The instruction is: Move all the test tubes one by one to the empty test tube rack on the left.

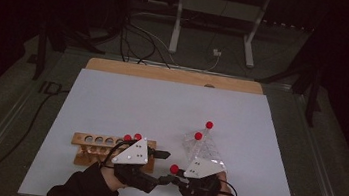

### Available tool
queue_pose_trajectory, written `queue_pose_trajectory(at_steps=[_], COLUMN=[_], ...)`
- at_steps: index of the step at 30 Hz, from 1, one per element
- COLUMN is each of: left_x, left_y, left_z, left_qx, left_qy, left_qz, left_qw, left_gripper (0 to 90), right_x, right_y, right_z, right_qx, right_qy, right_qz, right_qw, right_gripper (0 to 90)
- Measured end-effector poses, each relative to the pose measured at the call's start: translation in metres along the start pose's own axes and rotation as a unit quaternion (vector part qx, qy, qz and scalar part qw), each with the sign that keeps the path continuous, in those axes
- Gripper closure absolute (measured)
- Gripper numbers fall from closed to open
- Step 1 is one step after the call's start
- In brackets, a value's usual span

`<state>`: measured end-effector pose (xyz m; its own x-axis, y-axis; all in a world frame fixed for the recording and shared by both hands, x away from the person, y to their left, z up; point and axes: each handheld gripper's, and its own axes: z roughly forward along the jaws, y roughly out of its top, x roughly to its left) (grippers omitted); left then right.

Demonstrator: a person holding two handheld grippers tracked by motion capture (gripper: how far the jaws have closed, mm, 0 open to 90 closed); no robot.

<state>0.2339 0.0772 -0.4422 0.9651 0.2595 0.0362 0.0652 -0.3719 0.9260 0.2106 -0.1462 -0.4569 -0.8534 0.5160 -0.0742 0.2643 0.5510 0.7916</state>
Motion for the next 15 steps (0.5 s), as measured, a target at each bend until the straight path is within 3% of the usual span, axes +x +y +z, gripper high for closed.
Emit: queue_pose_trajectory(at_steps=[5,15], left_x=[-0.001,-0.003], left_y=[0.001,0.002], left_z=[0.003,0.012], left_qx=[-0.002,0.004], left_qy=[-0.005,-0.008], left_qz=[0.006,0.019], left_qw=[1.0,0.9998], left_gripper=[48.5,60.1], right_x=[0.0,0.001], right_y=[0.0,0.001], right_z=[0.001,0.0], right_qx=[0.001,0.001], right_qy=[0.001,0.005], right_qz=[0.001,0.0], right_qw=[1.0,1.0], right_gripper=[75.5,75.5])
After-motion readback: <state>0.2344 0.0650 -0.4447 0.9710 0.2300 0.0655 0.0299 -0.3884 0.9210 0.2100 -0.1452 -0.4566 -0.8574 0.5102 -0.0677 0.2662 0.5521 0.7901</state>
